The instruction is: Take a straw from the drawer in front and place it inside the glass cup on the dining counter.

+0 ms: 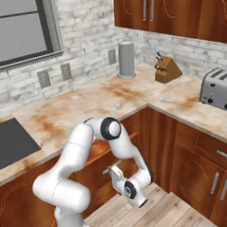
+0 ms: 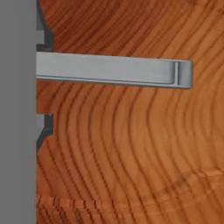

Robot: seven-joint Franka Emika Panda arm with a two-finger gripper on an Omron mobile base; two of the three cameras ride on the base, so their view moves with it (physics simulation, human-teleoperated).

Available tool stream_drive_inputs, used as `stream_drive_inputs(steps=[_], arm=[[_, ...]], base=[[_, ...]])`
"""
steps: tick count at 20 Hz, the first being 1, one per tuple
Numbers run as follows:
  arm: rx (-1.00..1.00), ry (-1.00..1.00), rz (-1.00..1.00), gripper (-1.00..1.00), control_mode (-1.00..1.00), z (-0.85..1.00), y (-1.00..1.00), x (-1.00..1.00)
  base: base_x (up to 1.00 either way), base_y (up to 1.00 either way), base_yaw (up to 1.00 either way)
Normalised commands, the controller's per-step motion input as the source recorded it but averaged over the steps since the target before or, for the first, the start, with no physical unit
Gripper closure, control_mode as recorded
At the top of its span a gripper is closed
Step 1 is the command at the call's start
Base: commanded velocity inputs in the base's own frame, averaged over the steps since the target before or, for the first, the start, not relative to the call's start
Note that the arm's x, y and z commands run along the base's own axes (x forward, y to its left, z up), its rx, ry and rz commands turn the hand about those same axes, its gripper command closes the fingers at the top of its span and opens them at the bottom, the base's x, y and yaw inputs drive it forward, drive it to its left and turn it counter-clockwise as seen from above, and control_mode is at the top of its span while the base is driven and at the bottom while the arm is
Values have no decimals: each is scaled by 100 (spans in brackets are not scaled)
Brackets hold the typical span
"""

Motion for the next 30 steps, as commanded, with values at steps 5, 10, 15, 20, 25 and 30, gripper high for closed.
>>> stream_drive_inputs(steps=[5, 10, 15, 20, 25, 30], arm=[[-25, 13, -18, 100, -100, -61, -100, -63], [-31, 12, -22, 100, -100, -57, -100, -64], [-40, 6, -31, -100, -100, 21, -29, -23], [-43, 4, -34, -100, -100, 49, -29, -1], [-34, 1, -27, -100, -100, 85, -13, -4], [-24, 5, -22, -100, -100, 100, -15, -33]], base=[[0, 0, 0], [0, 0, 0], [0, 0, 0], [0, 0, 0], [0, 0, 0], [0, 0, 0]])
